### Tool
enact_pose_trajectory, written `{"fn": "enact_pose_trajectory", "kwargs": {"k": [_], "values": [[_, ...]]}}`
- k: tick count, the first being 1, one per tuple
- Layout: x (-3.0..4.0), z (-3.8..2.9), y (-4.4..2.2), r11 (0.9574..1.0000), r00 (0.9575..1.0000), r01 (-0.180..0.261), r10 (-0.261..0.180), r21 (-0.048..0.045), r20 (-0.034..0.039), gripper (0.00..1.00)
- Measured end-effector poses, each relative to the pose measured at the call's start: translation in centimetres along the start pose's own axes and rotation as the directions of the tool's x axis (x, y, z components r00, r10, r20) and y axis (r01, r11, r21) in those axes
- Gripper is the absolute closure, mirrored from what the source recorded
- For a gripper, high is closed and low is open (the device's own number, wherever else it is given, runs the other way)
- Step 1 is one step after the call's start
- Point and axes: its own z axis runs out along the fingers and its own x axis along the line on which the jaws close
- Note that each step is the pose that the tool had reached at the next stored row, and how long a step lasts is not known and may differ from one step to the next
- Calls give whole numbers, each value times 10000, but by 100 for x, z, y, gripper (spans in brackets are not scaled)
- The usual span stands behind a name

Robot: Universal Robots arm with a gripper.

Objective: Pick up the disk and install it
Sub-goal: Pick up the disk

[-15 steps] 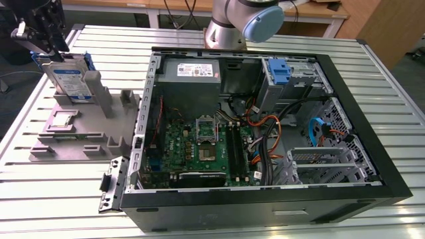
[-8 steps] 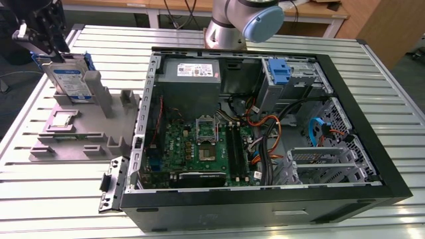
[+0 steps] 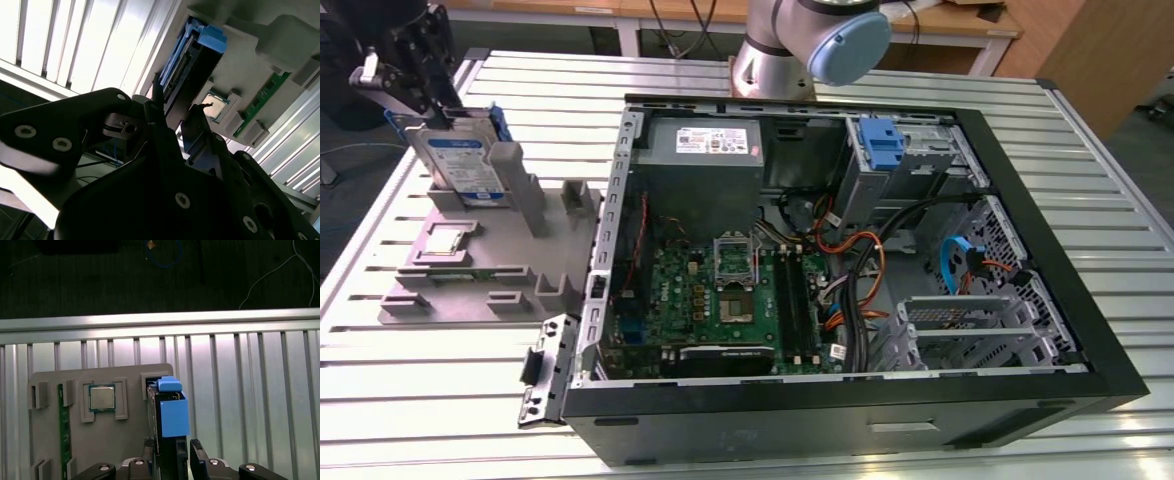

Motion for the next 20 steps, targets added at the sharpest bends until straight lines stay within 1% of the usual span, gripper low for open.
{"fn": "enact_pose_trajectory", "kwargs": {"k": [13, 20], "values": [[9, 119, -5, 10000, 10000, 1, -1, -1, 25, 58], [10, 125, -5, 10000, 10000, 1, -1, -2, 24, 58]]}}
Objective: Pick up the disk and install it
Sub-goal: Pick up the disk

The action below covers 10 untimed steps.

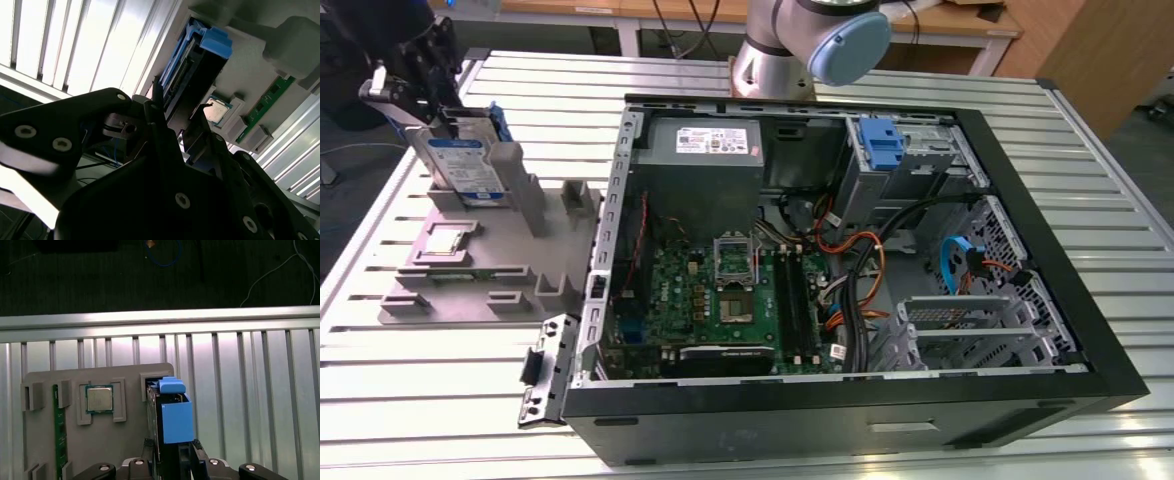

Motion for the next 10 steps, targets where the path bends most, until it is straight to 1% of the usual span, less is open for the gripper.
{"fn": "enact_pose_trajectory", "kwargs": {"k": [2, 10], "values": [[1, 13, -1, 10000, 10000, 0, 0, 3, 2, 58], [9, 13, -1, 10000, 10000, 0, 0, 0, 0, 58]]}}
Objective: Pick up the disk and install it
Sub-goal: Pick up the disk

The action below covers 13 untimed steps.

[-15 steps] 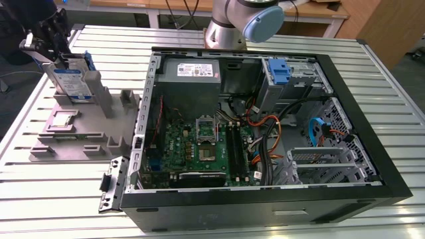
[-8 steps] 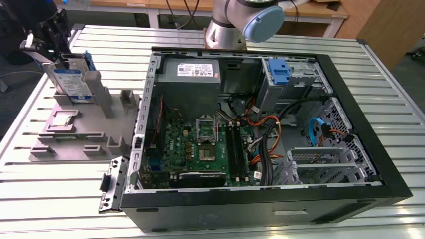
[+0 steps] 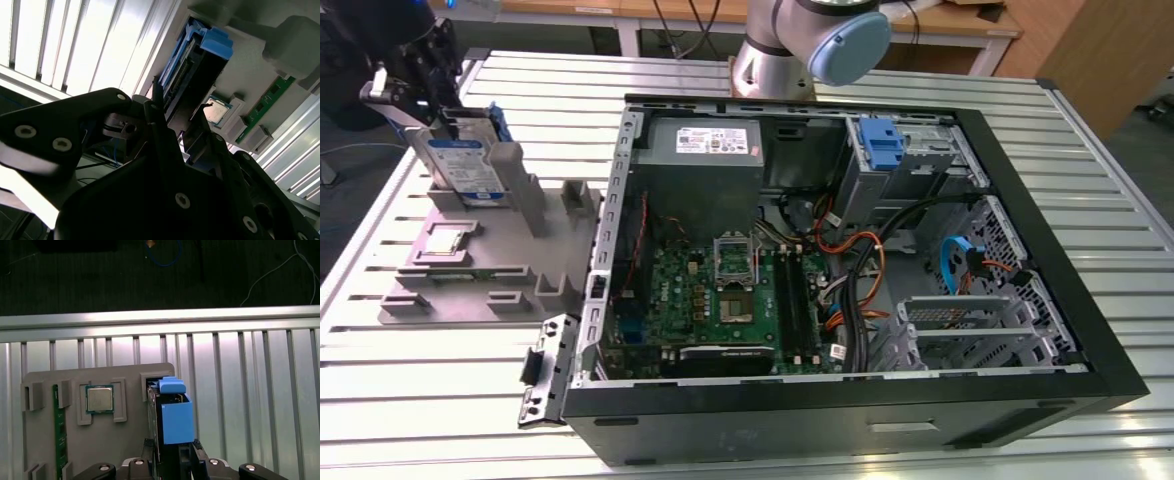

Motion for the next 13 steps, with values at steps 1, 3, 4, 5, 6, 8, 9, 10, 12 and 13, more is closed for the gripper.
{"fn": "enact_pose_trajectory", "kwargs": {"k": [1, 3, 4, 5, 6, 8, 9, 10, 12, 13], "values": [[0, 0, 0, 10000, 10000, 0, 0, 0, 0, 58], [1, 0, 0, 10000, 10000, 0, 0, 0, 0, 58], [1, 0, 0, 10000, 10000, 0, 0, 0, 0, 58], [1, 0, 0, 10000, 10000, 0, 0, 0, 1, 58], [2, 0, 0, 10000, 10000, 0, 0, 0, 0, 58], [2, 0, 0, 10000, 10000, 0, 0, 0, 0, 58], [2, 0, 0, 10000, 10000, 0, 0, 0, 0, 58], [3, 0, 0, 10000, 10000, -1, 1, 0, 0, 58], [3, 2, -1, 10000, 10000, -39, 39, 3, 1, 58], [3, 3, -2, 10000, 10000, -58, 58, 5, 3, 58]]}}
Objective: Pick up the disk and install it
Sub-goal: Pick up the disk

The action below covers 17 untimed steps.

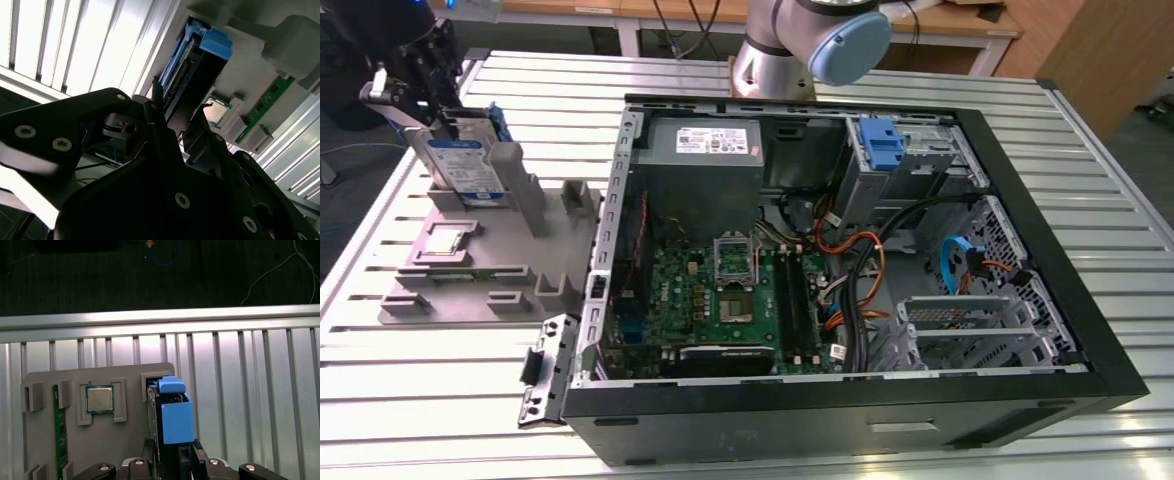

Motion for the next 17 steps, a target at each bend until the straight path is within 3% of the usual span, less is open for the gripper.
{"fn": "enact_pose_trajectory", "kwargs": {"k": [6, 17], "values": [[-2, 10, -34, 10000, 10000, -17, 17, 2, 1, 58], [-2, 16, -37, 10000, 10000, -18, 18, 0, 0, 58]]}}
